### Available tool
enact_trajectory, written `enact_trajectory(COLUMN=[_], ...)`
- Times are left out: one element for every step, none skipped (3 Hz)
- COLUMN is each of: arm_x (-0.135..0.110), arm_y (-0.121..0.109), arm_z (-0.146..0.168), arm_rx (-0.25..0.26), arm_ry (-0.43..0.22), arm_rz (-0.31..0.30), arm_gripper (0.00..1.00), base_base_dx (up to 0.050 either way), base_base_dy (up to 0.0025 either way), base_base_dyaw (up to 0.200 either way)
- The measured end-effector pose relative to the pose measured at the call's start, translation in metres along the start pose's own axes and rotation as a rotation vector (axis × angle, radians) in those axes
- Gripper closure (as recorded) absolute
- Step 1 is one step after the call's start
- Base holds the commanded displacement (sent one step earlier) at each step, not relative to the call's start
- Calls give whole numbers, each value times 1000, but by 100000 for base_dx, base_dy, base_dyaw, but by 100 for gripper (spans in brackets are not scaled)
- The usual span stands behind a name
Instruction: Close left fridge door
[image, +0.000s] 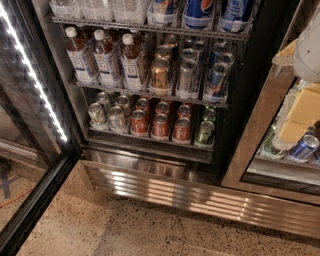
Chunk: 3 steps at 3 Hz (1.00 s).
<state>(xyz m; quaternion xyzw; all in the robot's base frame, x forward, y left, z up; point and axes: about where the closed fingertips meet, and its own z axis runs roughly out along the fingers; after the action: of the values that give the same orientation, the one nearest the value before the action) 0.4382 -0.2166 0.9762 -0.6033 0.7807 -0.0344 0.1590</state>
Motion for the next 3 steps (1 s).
enact_trajectory(arm_x=[0,0,0], arm_y=[0,0,0], arm_z=[0,0,0], arm_rx=[0,0,0], arm_ry=[0,0,0], arm_rz=[0,0,0], arm_gripper=[0,0,0], base_base_dx=[-4850,-4191,0], base_base_dy=[-1,226,0], base_base_dyaw=[13,-10792,-20001])
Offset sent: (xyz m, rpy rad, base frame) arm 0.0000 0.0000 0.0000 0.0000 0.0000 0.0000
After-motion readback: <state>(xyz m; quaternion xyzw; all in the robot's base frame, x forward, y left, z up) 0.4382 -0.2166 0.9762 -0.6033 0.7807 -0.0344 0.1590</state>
